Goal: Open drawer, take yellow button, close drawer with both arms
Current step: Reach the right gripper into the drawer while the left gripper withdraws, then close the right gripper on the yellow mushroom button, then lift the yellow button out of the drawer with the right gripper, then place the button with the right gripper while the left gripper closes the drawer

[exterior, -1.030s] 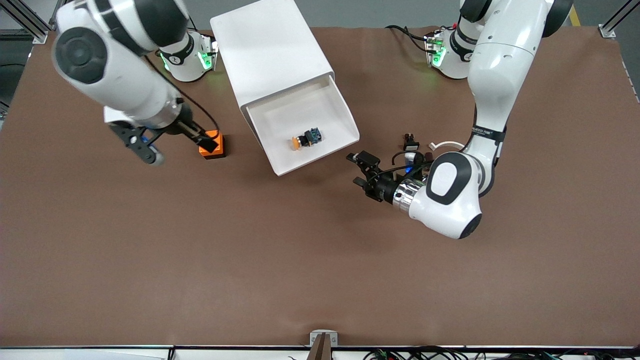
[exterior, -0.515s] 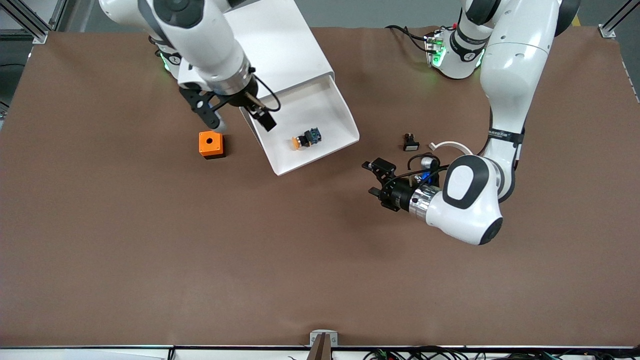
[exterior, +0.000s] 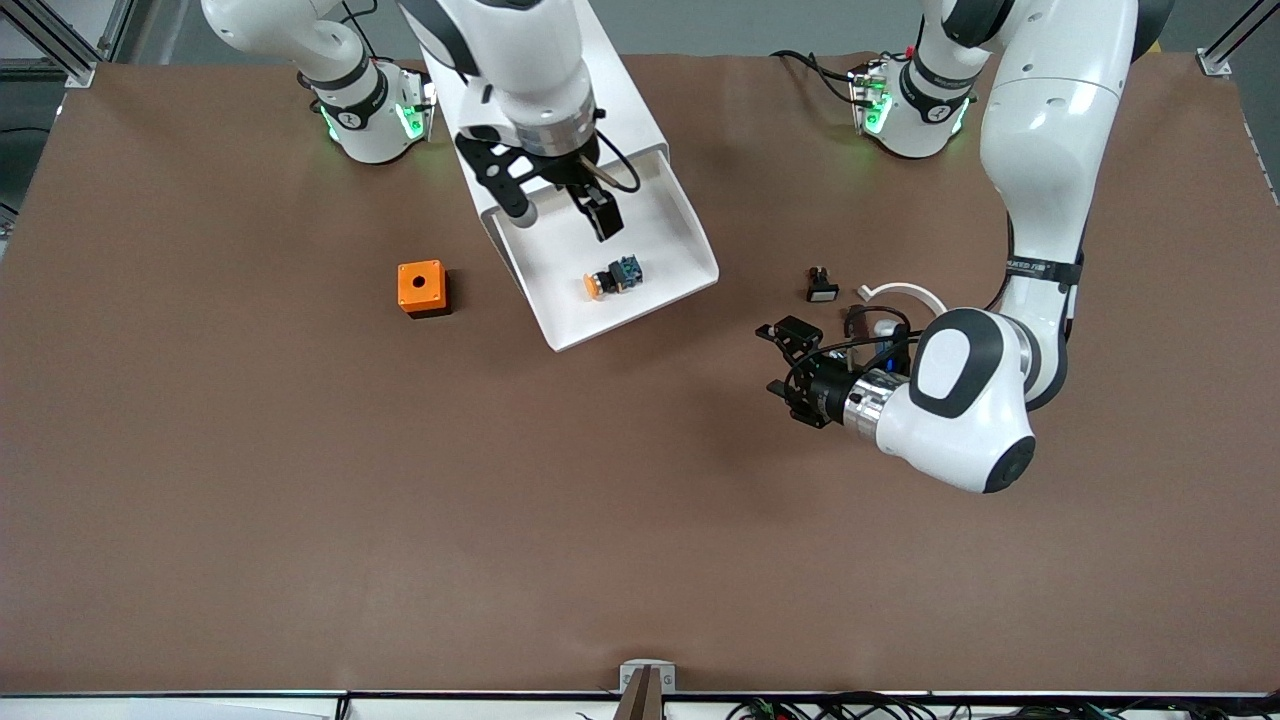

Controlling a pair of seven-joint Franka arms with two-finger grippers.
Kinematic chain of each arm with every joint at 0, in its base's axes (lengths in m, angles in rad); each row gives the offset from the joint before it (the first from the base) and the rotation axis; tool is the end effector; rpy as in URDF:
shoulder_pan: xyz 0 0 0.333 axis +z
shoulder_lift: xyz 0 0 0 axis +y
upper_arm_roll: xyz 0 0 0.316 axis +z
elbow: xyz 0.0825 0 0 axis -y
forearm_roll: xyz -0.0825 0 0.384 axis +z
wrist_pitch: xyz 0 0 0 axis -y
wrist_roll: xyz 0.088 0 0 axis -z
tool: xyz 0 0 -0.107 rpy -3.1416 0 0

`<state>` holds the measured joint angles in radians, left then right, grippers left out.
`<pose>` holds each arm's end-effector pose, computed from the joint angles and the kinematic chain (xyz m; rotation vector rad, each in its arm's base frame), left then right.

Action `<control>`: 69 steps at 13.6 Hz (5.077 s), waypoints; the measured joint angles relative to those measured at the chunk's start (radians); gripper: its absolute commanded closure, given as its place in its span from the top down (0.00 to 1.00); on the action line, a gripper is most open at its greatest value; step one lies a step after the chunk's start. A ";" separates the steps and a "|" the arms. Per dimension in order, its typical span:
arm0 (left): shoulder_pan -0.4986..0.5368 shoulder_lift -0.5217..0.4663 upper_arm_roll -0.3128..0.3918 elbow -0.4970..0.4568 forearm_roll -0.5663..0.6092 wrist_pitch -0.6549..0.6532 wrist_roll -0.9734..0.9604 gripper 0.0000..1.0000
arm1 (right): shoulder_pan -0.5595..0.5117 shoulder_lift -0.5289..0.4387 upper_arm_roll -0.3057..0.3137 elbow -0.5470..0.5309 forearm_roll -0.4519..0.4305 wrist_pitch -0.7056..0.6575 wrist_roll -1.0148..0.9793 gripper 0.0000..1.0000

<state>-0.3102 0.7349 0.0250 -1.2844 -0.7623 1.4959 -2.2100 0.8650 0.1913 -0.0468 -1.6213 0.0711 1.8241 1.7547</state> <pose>0.6396 -0.2733 0.3103 -1.3436 -2.2785 1.2168 0.4200 0.4601 0.5100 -2.7656 1.4276 0.0846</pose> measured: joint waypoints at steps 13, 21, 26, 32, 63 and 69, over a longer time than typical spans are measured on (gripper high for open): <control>0.001 -0.070 0.000 0.001 0.190 -0.048 0.144 0.99 | 0.027 0.135 -0.024 -0.001 -0.051 0.110 0.079 1.00; 0.001 -0.101 0.000 0.001 0.229 -0.048 0.190 0.99 | 0.022 0.191 -0.022 0.000 -0.052 0.153 0.101 1.00; 0.001 -0.103 0.016 -0.001 0.235 -0.047 0.276 0.99 | 0.027 0.195 -0.018 0.003 -0.052 0.155 0.112 0.82; -0.001 -0.103 0.016 -0.003 0.249 -0.047 0.254 0.99 | 0.029 0.195 -0.015 0.003 -0.052 0.155 0.112 0.03; -0.118 -0.134 0.004 0.002 0.266 0.023 0.845 0.99 | -1.030 0.376 -0.045 0.030 -0.036 0.337 -1.889 0.00; -0.259 -0.133 -0.008 -0.011 0.374 0.248 1.172 0.99 | -1.117 0.514 -0.040 0.032 -0.035 0.505 -2.041 0.00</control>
<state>-0.5693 0.6024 0.0170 -1.2951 -0.3883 1.7438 -1.0382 -0.2515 0.7051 -0.0863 -1.5891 0.0363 2.3291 -0.2867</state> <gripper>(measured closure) 0.009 0.595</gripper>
